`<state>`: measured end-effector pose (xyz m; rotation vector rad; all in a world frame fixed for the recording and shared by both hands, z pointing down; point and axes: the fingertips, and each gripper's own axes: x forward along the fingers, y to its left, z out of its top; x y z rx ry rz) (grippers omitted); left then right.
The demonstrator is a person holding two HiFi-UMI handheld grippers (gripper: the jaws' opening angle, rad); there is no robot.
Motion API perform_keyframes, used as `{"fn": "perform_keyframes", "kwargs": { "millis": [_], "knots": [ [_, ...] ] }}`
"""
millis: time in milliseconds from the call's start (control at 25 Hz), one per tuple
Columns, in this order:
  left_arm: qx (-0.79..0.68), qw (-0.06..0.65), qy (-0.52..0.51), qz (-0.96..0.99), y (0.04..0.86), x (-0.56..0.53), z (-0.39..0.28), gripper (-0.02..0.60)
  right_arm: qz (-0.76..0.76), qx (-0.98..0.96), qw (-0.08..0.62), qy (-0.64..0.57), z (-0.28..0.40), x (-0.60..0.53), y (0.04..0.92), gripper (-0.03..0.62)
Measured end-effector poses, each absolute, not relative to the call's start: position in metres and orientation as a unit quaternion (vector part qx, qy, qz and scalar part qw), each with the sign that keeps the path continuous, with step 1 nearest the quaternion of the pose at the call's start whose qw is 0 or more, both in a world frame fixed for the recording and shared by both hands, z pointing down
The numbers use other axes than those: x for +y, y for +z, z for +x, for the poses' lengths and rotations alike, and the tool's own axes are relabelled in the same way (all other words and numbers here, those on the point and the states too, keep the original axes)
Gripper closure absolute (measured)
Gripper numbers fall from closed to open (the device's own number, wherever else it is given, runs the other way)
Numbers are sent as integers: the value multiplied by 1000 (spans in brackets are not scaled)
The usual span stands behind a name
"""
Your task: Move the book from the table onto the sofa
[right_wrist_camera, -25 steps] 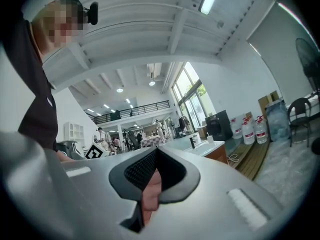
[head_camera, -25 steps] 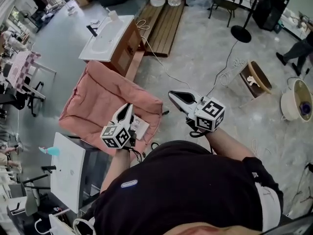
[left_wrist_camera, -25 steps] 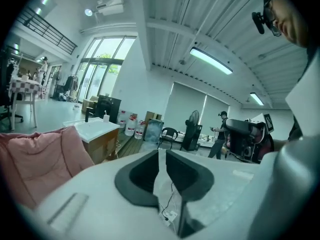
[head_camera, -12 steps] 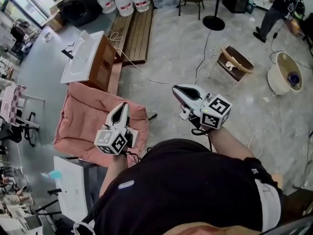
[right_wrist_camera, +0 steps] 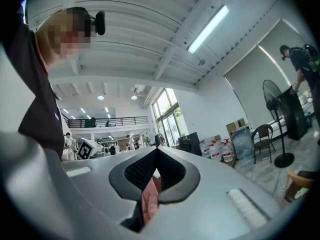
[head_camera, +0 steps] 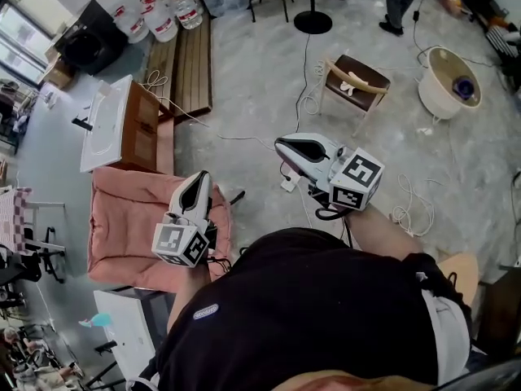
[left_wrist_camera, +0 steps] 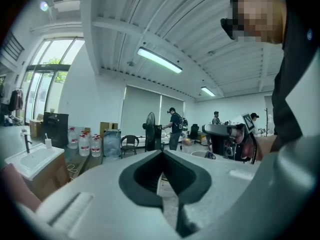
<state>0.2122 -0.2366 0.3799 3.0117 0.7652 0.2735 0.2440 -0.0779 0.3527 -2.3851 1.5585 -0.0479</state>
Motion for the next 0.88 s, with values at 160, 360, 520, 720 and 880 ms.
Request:
{"fn": "perform_keyframes", "kwargs": {
  "millis": [160,360,520,720,880],
  "knots": [
    [283,10,103,953,392,-210,213,578,-847,517,121,-25,246,-59,360,565],
    [325,17,105,940,394,-180,216,578,-859,494,132,-9,249,-33,352,565],
    [366,16,93,926,393,-163,223,578,-870,476,132,6,247,-17,346,565],
    [416,20,83,906,386,-142,227,578,-883,454,118,9,237,-3,341,565],
    [454,13,76,887,379,-131,230,578,-897,428,114,12,228,3,337,566]
  ]
}}
